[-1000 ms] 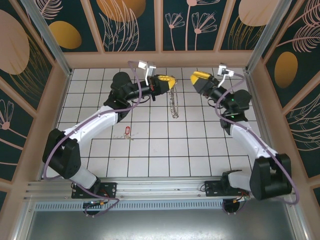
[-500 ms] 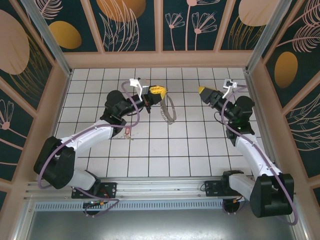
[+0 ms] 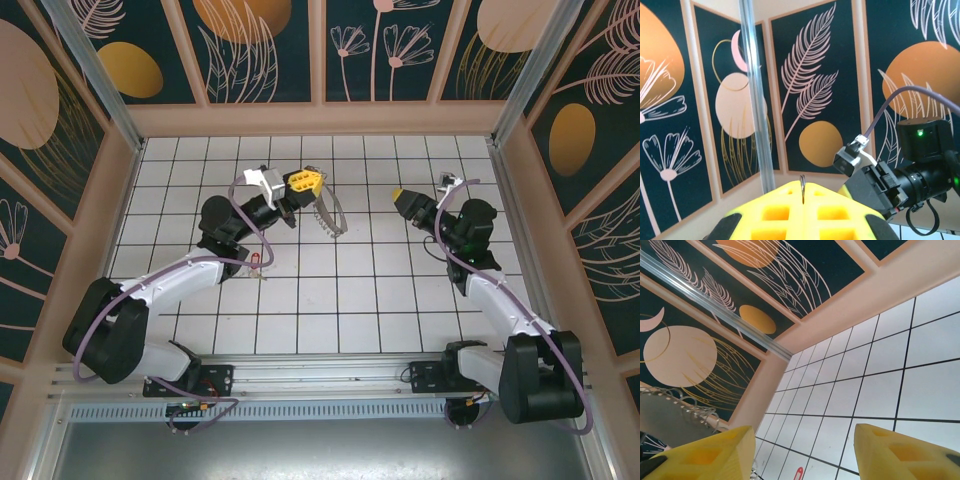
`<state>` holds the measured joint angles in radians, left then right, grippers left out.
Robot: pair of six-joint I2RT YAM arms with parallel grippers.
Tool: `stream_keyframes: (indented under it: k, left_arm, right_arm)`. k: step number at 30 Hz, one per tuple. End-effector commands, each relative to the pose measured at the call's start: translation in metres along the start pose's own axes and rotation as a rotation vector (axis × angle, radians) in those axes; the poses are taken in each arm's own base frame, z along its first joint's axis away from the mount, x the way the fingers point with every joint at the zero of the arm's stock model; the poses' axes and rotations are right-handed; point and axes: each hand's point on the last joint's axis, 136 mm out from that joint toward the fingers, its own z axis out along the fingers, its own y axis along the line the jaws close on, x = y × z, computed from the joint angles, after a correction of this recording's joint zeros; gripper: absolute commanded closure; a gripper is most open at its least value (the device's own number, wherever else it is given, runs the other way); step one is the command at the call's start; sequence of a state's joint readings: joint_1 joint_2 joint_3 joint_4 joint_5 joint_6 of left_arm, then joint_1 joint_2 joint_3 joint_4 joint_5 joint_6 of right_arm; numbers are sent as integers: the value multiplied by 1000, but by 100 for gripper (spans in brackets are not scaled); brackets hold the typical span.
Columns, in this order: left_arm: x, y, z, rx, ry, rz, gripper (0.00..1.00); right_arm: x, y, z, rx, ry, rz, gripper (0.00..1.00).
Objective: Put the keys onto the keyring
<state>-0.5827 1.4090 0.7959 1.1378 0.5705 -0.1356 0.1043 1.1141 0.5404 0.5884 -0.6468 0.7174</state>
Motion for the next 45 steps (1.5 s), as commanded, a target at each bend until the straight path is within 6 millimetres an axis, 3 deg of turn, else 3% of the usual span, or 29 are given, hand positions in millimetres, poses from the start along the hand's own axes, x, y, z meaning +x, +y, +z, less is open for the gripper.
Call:
stream_keyframes:
  k: [1,15,25,32,36,39,40,45]
  left_arm:
    - [-26,-13,-1,73,-99,50,100]
    - [-57,-39,4,303,-253,-79,100]
    - [-80,-48,-2,401,-360,-160,100]
    - [-85,-46,-1,406,-364,-202,100]
    - [-84,-45,1,401,-347,-233,100]
    - [-67,-38,11,370,-254,-268,100]
    - [-71,-35,18,363,-236,-262,100]
    - [-44,-23,40,304,-20,-299,100]
  right_arm:
    - [-4,3,-1,-23,-26,-9,45]
    - [-23,40,-2,-136,-58,-76,45]
    - [-13,41,-3,-152,-53,-76,46]
    - [-20,55,-7,-185,-71,-104,46]
    - [-26,72,-11,-226,-82,-139,47]
    - [-31,86,-12,-265,-84,-167,47]
    - [-32,92,-13,-281,-85,-177,47]
    - [-39,122,-18,-367,-88,-235,49]
